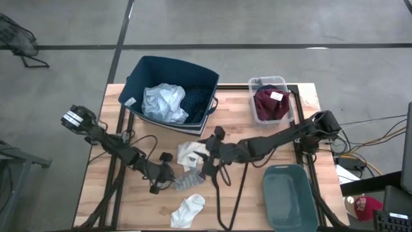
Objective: Pick & Place Cloths
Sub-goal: Put the gray sock into the dark blue bin
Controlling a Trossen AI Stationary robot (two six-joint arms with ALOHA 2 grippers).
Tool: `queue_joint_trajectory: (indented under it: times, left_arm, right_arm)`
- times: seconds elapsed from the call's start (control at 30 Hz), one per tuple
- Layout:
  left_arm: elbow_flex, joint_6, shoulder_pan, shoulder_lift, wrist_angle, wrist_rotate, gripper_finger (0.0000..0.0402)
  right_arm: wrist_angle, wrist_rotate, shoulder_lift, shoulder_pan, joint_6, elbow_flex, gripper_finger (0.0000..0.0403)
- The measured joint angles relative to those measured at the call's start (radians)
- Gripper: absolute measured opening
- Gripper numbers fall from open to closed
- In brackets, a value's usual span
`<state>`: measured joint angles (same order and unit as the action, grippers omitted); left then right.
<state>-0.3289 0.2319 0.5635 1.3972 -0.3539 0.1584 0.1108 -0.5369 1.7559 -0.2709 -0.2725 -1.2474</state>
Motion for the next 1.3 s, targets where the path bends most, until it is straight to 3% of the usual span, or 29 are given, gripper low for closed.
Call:
queue_joint_trajectory:
  times: [0.2, 0.43, 1.0, 1.3]
  left_arm:
    - [-0.024, -0.065, -0.01, -0.092, 0.008, 0.004, 0.0028]
    - [-0.049, -0.122, -0.012, -0.193, 0.005, 0.116, 0.0021]
    - [-0.054, -0.125, -0.014, -0.242, -0.034, 0.282, 0.0027]
    - [-0.052, -0.143, -0.012, -0.242, -0.099, 0.261, 0.0027]
  right_arm:
    - [-0.05, 0.076, 0.044, -0.052, 0.047, -0.061, 0.0191]
    - [-0.048, 0.112, 0.138, -0.103, 0.027, -0.069, 0.0184]
    - [-0.054, 0.091, 0.305, -0.097, -0.005, -0.202, 0.0246]
    - [-0.081, 0.089, 0.305, -0.076, -0.016, -0.205, 0.0193]
